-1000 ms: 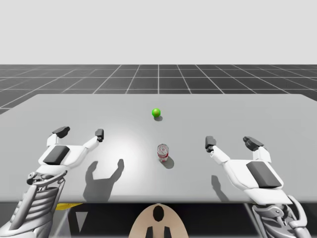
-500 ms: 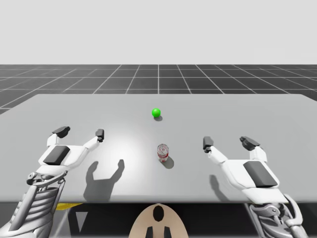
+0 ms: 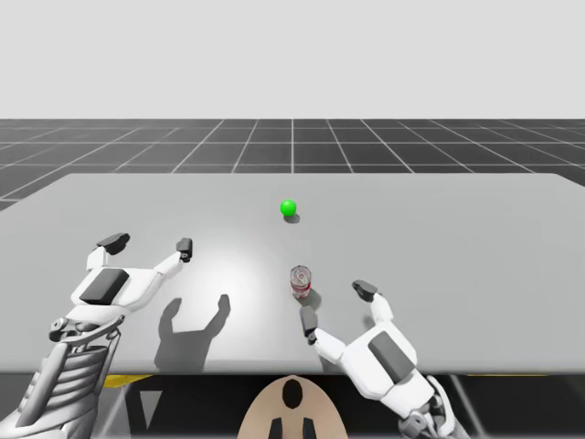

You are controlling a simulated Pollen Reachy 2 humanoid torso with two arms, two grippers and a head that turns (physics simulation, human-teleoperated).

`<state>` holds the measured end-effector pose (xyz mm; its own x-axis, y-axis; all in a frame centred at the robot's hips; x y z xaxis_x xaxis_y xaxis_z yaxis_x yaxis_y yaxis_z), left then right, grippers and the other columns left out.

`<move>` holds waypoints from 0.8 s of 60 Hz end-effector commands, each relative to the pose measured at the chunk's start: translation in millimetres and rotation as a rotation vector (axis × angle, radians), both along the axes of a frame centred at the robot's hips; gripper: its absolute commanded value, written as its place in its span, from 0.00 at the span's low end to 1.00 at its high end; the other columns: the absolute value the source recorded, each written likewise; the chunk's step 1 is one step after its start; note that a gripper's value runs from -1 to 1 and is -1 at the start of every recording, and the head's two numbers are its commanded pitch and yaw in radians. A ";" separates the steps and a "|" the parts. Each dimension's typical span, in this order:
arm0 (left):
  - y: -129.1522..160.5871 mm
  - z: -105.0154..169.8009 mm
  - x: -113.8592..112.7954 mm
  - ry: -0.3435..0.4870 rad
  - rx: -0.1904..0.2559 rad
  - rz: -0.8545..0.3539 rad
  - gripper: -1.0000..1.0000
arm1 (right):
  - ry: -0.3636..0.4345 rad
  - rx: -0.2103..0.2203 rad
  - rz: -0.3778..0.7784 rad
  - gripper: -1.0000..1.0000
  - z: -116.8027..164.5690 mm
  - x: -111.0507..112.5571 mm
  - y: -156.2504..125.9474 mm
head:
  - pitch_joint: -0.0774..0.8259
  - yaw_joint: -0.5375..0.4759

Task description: Watch the red light. When it turns green, pick up the object.

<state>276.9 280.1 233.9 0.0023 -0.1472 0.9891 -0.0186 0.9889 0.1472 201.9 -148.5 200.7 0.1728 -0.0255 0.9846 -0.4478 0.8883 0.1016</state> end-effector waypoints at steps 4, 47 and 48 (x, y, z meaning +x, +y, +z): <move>-0.2 -0.3 -0.2 0.002 -0.001 -0.002 0.00 | 0.020 0.074 0.098 0.00 -19.0 4.1 46.2 | 0.86 0.52; 1.0 0.1 -0.7 0.001 -0.005 -0.004 0.00 | 0.104 -0.011 0.138 0.00 -55.9 85.1 97.6 | 0.87 0.52; 1.0 0.1 -0.7 0.000 -0.005 -0.004 0.00 | 0.102 -0.014 0.143 0.00 -56.2 84.8 97.5 | 0.87 0.52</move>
